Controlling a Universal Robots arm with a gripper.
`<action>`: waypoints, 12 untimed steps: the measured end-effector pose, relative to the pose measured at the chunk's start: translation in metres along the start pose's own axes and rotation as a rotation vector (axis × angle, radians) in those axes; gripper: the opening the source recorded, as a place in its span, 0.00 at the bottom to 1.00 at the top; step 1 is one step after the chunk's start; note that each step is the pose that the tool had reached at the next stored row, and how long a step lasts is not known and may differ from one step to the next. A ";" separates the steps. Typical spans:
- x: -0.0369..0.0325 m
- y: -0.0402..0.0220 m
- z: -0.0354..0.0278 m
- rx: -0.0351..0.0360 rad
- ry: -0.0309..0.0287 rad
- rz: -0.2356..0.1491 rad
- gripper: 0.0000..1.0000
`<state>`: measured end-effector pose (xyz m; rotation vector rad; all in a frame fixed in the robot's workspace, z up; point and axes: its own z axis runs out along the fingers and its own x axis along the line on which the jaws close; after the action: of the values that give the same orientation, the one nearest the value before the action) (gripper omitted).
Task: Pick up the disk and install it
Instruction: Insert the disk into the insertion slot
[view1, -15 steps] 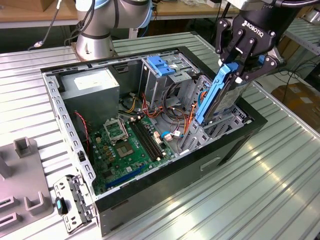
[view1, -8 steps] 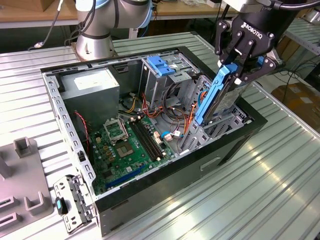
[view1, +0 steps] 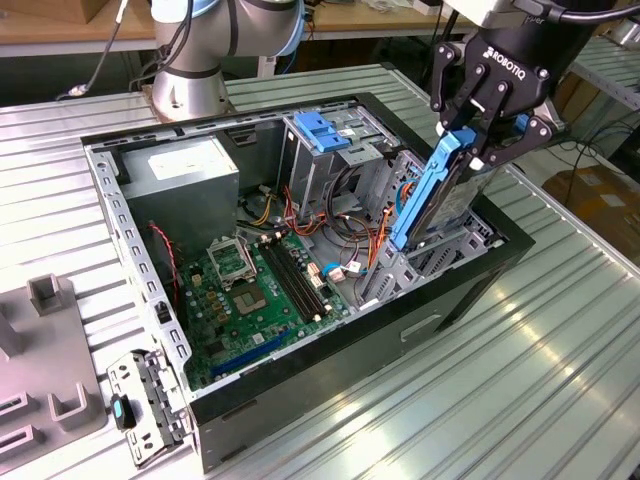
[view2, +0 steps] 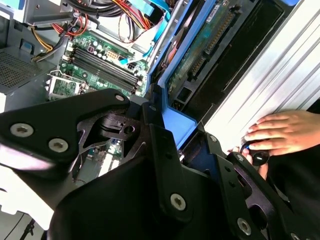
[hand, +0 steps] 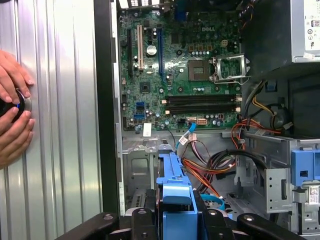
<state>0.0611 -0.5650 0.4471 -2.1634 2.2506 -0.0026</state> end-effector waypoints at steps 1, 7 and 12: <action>0.0001 -0.0001 0.0001 0.0000 -0.0001 0.000 0.37; 0.0015 -0.0003 0.0013 -0.0006 0.0000 0.000 0.37; 0.0020 -0.0003 0.0019 -0.0006 -0.0003 0.000 0.37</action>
<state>0.0614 -0.5670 0.4452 -2.1635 2.2508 -0.0016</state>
